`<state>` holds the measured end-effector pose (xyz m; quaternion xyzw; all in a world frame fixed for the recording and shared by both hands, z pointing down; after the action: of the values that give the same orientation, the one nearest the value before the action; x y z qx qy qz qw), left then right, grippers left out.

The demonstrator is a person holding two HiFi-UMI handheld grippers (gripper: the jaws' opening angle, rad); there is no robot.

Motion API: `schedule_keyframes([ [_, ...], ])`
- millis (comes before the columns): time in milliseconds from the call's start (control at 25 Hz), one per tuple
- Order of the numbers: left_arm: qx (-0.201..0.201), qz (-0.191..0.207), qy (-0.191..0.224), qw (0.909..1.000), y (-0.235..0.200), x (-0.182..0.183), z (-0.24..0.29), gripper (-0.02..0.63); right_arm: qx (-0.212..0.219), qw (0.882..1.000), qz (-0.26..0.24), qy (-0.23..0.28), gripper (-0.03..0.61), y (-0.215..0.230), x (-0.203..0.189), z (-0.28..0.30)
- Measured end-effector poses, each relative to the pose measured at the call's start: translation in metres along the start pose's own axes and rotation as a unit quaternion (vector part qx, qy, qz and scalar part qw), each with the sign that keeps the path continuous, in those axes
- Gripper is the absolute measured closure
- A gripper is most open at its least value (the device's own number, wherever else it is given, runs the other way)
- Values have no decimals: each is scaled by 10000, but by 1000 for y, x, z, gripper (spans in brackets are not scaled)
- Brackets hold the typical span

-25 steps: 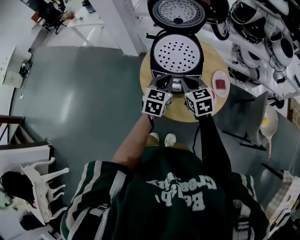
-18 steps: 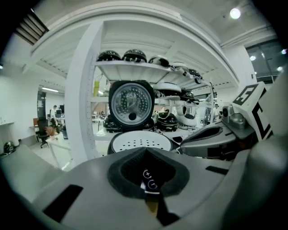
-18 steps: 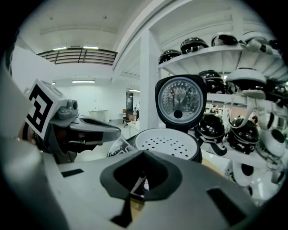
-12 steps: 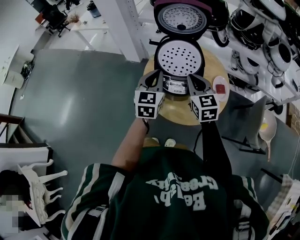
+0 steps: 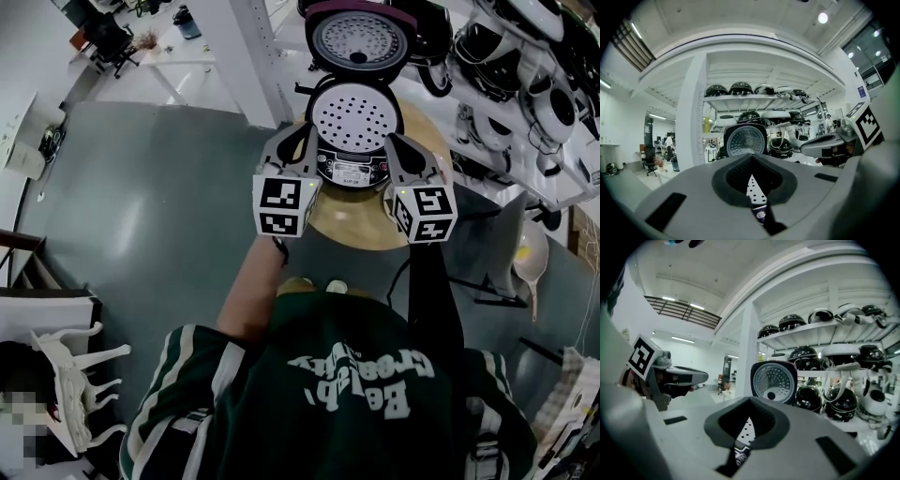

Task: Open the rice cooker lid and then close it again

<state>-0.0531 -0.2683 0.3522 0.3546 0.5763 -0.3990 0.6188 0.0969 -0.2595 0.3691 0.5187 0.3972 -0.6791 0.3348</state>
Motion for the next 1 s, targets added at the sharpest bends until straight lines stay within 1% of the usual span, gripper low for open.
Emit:
schedule_keyframes([
  [120, -52, 63, 137, 9999, 6, 13, -4, 614, -54, 9999, -20, 107, 574, 4, 6, -6],
  [240, -153, 60, 180, 9997, 12, 19, -4, 614, -87, 9998, -23, 157, 574, 7, 8, -12],
  [520, -273, 39, 179, 9995, 19, 19, -5, 614, -252, 9992, -116, 291, 575, 13, 15, -23],
  [760, -274, 58, 203, 9994, 21, 21, -6, 614, -290, 9989, -182, 326, 574, 14, 18, -26],
  [1000, -253, 22, 173, 9995, 18, 17, -6, 614, -283, 9986, -21, 452, 574, 15, 19, -25],
])
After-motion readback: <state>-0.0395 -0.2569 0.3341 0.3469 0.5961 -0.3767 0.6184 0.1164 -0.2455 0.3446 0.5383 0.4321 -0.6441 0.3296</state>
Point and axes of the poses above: the fingertips, and each gripper's own axes: z forward along the fingers, y to its right, x out of its top, the point moved 1 cm from there along -z, backward along the fingers, and after that the axes turned 6 degrees about -z, right-handed, at the moved point
